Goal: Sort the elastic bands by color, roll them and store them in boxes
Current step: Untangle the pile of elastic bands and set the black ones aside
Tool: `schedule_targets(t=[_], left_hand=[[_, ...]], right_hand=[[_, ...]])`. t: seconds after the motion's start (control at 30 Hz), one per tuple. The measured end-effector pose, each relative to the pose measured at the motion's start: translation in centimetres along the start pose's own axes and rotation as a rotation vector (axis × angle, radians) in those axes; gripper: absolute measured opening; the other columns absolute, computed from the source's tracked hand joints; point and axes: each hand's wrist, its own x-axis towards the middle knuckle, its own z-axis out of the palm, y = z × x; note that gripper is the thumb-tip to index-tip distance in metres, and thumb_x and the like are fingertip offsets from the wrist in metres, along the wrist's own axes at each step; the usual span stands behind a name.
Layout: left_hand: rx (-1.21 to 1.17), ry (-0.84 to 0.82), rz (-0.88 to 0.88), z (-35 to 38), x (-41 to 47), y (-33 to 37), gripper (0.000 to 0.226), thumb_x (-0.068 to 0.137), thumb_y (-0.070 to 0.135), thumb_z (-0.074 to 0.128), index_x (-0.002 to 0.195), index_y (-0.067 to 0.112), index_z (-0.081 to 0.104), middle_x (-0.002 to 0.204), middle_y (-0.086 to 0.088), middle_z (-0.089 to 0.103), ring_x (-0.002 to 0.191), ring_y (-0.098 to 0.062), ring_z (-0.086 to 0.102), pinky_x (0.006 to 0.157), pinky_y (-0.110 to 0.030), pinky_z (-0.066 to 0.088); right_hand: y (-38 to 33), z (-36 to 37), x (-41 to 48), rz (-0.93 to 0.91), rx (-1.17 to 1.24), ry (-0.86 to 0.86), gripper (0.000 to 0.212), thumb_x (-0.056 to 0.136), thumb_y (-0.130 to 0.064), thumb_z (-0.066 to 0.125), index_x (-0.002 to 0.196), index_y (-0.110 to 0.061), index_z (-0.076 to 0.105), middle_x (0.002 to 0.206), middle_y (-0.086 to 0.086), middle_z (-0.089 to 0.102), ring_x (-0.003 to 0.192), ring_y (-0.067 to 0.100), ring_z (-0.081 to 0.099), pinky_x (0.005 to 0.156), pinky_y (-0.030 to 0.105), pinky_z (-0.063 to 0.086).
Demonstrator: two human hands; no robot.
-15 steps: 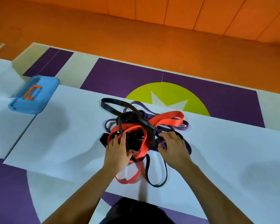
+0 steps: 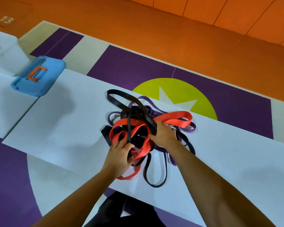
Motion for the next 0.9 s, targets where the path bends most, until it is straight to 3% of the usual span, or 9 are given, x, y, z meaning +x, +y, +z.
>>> schedule_targets(t=[0.13, 0.27, 0.4, 0.5, 0.6, 0.67, 0.77, 0.9], left_hand=[[-0.053, 0.078, -0.07, -0.5, -1.1, -0.7, 0.027, 0.091, 0.028, 0.07, 0.118, 0.026, 0.064, 0.136, 0.003, 0.059, 0.122, -0.026, 0.054, 0.103, -0.04, 0.045], [-0.212, 0.176, -0.083, -1.5, -1.8, -0.3, 0.017, 0.086, 0.014, 0.074, 0.095, 0.027, 0.068, 0.113, 0.009, 0.058, 0.099, -0.012, 0.058, 0.09, -0.028, 0.049], [-0.598, 0.18, -0.195, -4.5, -2.2, 2.8, 0.031, 0.085, -0.001, 0.072, 0.094, 0.028, 0.061, 0.103, 0.009, 0.061, 0.083, -0.005, 0.065, 0.078, -0.019, 0.056], [-0.757, 0.189, -0.229, -7.5, -2.3, 4.4, 0.037, 0.083, -0.007, 0.065, 0.097, 0.027, 0.058, 0.098, 0.002, 0.064, 0.074, -0.012, 0.06, 0.066, -0.02, 0.049], [-0.885, 0.19, -0.182, -10.6, -2.6, 5.4, 0.035, 0.081, -0.013, 0.062, 0.096, 0.019, 0.061, 0.095, -0.005, 0.065, 0.086, -0.022, 0.062, 0.078, -0.039, 0.053], [-0.923, 0.225, -0.156, -12.8, -2.6, 6.2, 0.037, 0.081, -0.017, 0.06, 0.094, 0.017, 0.063, 0.094, 0.001, 0.067, 0.086, -0.011, 0.065, 0.078, -0.031, 0.054], [-0.97, 0.321, -0.117, -16.1, -2.8, 7.4, 0.035, 0.082, -0.02, 0.058, 0.092, 0.013, 0.063, 0.09, 0.001, 0.066, 0.072, 0.001, 0.061, 0.067, -0.014, 0.05], [-0.996, 0.41, -0.064, -19.5, -2.7, 7.5, 0.034, 0.085, -0.015, 0.058, 0.101, 0.014, 0.062, 0.095, -0.002, 0.065, 0.069, -0.01, 0.062, 0.068, -0.022, 0.052]], right_hand=[[0.4, 0.7, -0.5, -0.03, 0.082, 0.051, 0.033, 0.091, -0.034, 0.067, 0.117, -0.015, 0.056, 0.108, 0.008, 0.067, 0.107, 0.037, 0.063, 0.087, 0.045, 0.048], [1.1, -1.6, -3.1, -0.065, 0.375, 0.105, 0.022, 0.089, -0.024, 0.065, 0.109, -0.022, 0.057, 0.082, -0.006, 0.061, 0.075, 0.021, 0.059, 0.059, 0.032, 0.038], [1.3, -5.4, -6.1, -0.128, 0.628, 0.148, 0.016, 0.092, -0.013, 0.066, 0.103, -0.024, 0.069, 0.079, -0.003, 0.071, 0.067, 0.017, 0.062, 0.064, 0.032, 0.048], [1.1, -10.0, -8.3, -0.169, 0.725, 0.173, 0.013, 0.096, -0.009, 0.066, 0.1, -0.015, 0.076, 0.079, -0.004, 0.075, 0.067, 0.01, 0.065, 0.065, 0.022, 0.05], [0.9, -13.8, -10.5, -0.158, 0.821, 0.24, 0.014, 0.096, -0.008, 0.065, 0.088, -0.012, 0.075, 0.058, -0.012, 0.059, 0.045, 0.003, 0.047, 0.052, 0.02, 0.038], [0.6, -15.9, -11.6, -0.176, 0.896, 0.275, 0.015, 0.096, -0.008, 0.063, 0.087, -0.012, 0.074, 0.056, -0.004, 0.05, 0.042, 0.009, 0.033, 0.048, 0.026, 0.028], [-0.1, -19.3, -13.7, -0.297, 1.062, 0.309, 0.02, 0.095, -0.005, 0.061, 0.085, -0.015, 0.075, 0.053, 0.003, 0.035, 0.041, 0.011, 0.022, 0.043, 0.023, 0.018], [-1.2, -24.3, -17.9, -0.518, 1.247, 0.382, 0.022, 0.094, -0.005, 0.054, 0.084, -0.014, 0.072, 0.055, 0.015, 0.016, 0.043, 0.015, 0.011, 0.048, 0.032, 0.01]])
